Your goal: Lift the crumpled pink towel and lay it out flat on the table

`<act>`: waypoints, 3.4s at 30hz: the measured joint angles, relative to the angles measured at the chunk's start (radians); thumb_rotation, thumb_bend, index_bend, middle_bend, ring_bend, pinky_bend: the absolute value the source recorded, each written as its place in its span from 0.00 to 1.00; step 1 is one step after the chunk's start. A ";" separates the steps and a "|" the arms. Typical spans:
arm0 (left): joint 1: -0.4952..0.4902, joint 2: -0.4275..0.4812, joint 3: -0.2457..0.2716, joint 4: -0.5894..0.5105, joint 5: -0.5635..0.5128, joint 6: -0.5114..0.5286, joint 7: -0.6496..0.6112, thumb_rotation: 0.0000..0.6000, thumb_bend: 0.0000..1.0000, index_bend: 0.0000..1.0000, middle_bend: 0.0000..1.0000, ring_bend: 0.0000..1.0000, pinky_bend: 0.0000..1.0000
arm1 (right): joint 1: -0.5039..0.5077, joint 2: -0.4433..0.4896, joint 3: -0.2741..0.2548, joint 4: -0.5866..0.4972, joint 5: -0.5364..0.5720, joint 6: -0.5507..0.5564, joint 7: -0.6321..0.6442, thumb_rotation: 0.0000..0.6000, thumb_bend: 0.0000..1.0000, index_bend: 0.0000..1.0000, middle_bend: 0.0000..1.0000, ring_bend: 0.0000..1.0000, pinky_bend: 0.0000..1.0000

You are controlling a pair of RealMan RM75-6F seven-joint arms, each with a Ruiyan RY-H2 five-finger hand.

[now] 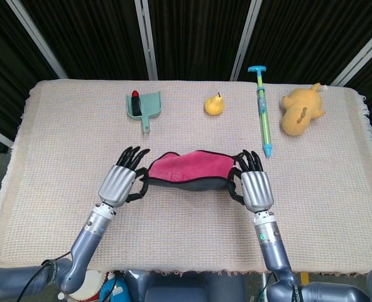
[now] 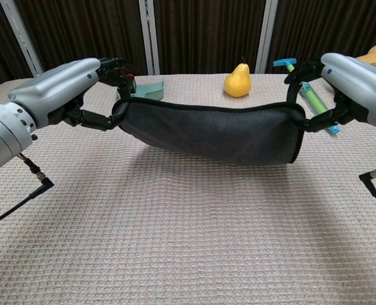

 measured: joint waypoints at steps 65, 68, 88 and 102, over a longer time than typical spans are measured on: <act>0.194 -0.059 0.133 -0.018 0.159 -0.021 0.000 1.00 0.53 0.55 0.07 0.00 0.00 | -0.251 -0.042 -0.152 0.000 -0.247 -0.016 0.021 1.00 0.60 0.63 0.24 0.06 0.02; 0.201 -0.061 0.139 -0.015 0.166 -0.022 0.001 1.00 0.53 0.55 0.07 0.00 0.00 | -0.262 -0.045 -0.158 0.007 -0.256 -0.016 0.027 1.00 0.60 0.63 0.24 0.06 0.02; 0.239 -0.089 0.176 0.035 0.198 -0.051 -0.021 1.00 0.50 0.53 0.07 0.00 0.00 | -0.304 -0.061 -0.173 0.075 -0.264 -0.057 0.057 1.00 0.60 0.63 0.24 0.06 0.02; 0.243 -0.059 0.196 0.019 0.188 -0.116 0.000 1.00 0.15 0.20 0.00 0.00 0.00 | -0.318 -0.036 -0.200 0.095 -0.262 -0.113 0.043 1.00 0.47 0.00 0.03 0.00 0.00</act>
